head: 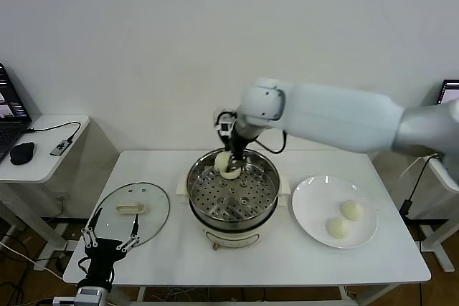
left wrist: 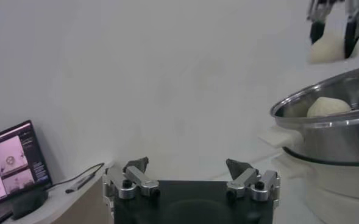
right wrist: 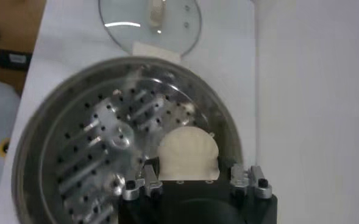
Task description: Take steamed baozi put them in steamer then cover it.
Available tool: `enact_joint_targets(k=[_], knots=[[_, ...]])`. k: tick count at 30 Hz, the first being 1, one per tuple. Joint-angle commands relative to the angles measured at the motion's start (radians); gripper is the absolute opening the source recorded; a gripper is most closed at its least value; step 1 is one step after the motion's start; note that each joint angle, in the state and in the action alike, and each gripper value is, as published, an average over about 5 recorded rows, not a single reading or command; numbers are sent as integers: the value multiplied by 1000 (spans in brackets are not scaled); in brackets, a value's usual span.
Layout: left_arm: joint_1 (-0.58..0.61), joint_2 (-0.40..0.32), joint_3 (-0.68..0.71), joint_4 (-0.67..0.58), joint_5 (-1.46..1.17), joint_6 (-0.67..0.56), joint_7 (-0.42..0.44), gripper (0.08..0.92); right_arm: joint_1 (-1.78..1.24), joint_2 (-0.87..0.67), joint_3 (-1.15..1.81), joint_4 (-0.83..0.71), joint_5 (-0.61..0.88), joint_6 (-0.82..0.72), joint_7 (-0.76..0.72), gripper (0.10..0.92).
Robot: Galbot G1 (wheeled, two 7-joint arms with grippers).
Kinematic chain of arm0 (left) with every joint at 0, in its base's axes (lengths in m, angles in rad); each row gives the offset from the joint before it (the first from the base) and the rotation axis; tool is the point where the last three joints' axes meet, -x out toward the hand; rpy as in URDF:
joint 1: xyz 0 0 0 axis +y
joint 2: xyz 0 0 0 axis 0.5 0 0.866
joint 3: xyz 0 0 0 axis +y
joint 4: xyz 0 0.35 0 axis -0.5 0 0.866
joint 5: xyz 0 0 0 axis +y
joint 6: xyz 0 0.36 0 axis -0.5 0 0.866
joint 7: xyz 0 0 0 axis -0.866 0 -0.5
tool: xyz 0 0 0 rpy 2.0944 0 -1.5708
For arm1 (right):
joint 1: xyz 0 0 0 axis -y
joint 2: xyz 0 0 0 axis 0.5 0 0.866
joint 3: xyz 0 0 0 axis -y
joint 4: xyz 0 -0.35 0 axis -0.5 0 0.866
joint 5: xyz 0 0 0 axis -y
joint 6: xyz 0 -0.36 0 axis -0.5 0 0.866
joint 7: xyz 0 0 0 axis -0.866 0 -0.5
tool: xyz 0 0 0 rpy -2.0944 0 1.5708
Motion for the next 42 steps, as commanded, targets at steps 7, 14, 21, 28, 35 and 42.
enact_joint_targets(k=[7, 14, 21, 28, 35, 42], knots=[[5, -5, -6, 3, 5, -13, -3, 823, -130, 136, 11, -109, -3, -45, 48, 594], [15, -2, -14, 1, 5, -21, -3, 823, -150, 159, 15, -151, -20, -42, 52, 594], [15, -4, -14, 2, 6, -25, -6, 823, -160, 164, 17, -169, -39, -35, 57, 604], [16, -6, -13, -1, 8, -27, -7, 823, -140, 148, 27, -164, -48, -30, 30, 766], [15, 2, -16, -4, 6, -26, -6, 823, 21, 32, 37, -50, -78, -13, -174, 822], [9, 11, -7, -3, 4, -25, -4, 823, 174, -204, -23, 113, -180, 95, -323, 823]])
